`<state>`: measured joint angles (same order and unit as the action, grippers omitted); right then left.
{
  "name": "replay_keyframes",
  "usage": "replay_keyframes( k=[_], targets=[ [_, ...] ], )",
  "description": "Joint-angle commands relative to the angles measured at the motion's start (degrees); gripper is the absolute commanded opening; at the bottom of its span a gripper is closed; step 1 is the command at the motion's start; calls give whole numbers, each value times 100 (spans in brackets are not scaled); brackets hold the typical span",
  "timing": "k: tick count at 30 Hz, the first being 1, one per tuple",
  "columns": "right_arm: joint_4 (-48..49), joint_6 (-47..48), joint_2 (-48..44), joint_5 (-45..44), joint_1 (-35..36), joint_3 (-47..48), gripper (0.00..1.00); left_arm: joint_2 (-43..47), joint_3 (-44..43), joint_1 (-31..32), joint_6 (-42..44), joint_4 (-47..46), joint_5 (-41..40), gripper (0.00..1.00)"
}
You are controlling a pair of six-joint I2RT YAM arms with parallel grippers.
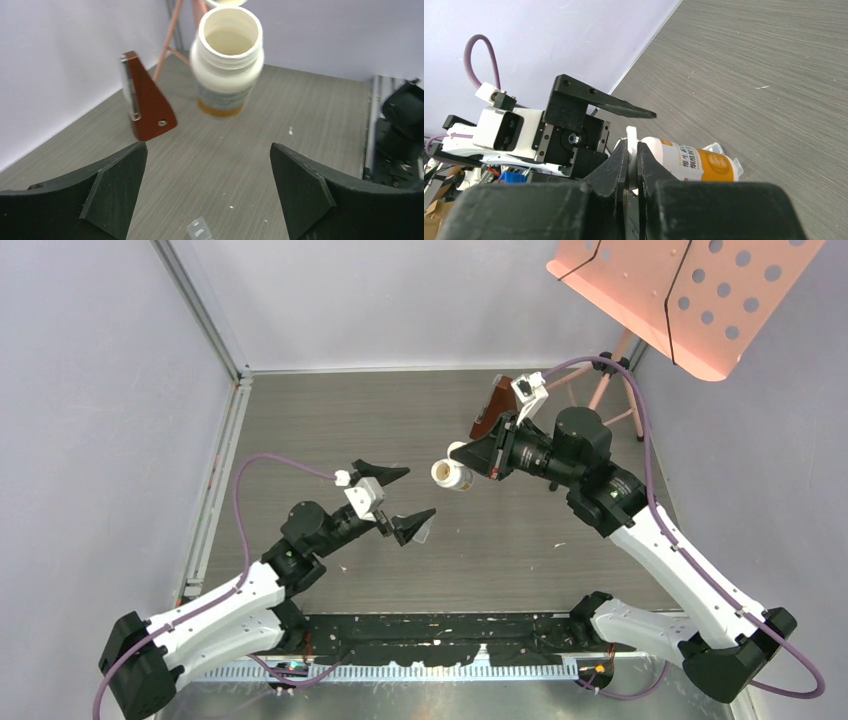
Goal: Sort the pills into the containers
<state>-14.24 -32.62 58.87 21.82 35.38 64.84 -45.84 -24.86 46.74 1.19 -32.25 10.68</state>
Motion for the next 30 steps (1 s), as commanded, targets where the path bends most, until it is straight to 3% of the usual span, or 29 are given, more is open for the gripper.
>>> replay_keyframes(
  k=[1,12,21,23,27,29,30],
  targets=[
    [38,-89,-87,448,-22,442,5,-232,-704,-46,58,619,1126,95],
    [-84,-82,-103,1204,-22,629,5,-624,-1353,-376,-472,652,2438,92],
    [345,-366,-8,1346,-24,450,6,-818,-1350,-458,-870,397,2620,86],
    [541,-485,5,1478,-22,387,5,-859,-1315,-508,-1008,161,2609,82],
    [893,-729,18,1586,-22,242,5,-926,-1148,-623,-1270,-449,2665,60],
    [953,-796,19,1596,-22,186,5,-933,-1068,-643,-1349,-646,2741,61],
    [969,-824,19,1596,-22,152,5,-930,-1046,-647,-1364,-692,2783,67]
  ],
)
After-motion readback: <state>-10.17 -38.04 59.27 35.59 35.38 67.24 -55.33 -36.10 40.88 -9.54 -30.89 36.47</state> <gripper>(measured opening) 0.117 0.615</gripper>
